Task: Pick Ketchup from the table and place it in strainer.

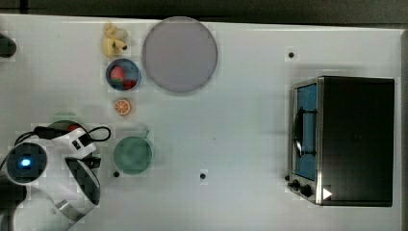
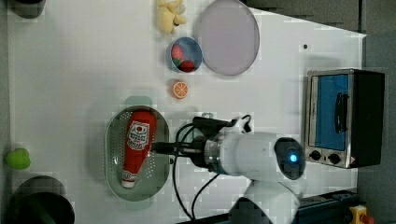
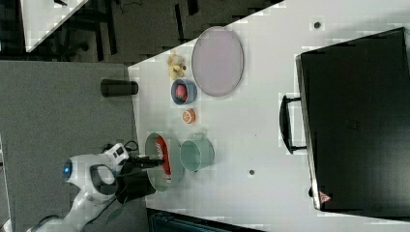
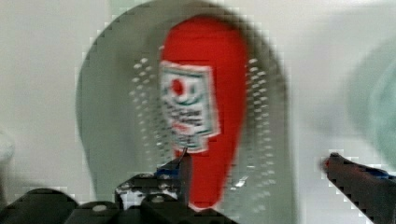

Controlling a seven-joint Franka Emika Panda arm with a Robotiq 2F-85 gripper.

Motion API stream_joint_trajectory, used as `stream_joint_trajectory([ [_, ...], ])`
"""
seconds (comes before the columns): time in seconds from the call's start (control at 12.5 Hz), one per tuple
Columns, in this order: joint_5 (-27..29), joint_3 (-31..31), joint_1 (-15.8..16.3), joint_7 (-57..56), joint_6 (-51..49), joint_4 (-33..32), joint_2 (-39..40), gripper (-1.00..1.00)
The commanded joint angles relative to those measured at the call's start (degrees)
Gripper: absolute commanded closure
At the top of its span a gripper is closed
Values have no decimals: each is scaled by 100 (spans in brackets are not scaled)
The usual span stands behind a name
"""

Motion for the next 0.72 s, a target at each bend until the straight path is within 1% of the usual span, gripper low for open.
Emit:
stream_joint_trajectory([
  [0.08, 30, 11, -439, 382, -1079, 594, -1092, -100],
  [0.24, 152, -183, -680, 309, -2090, 921, -1558, -100],
  [0.4, 485, -561, -855, 215, -2812, 1267, -1902, -100],
  [0.56, 737, -1094, -956, 113, -3339, 1573, -2125, -100],
  [0.72, 742, -1710, -974, -204, -3772, 1792, -2291, -100],
])
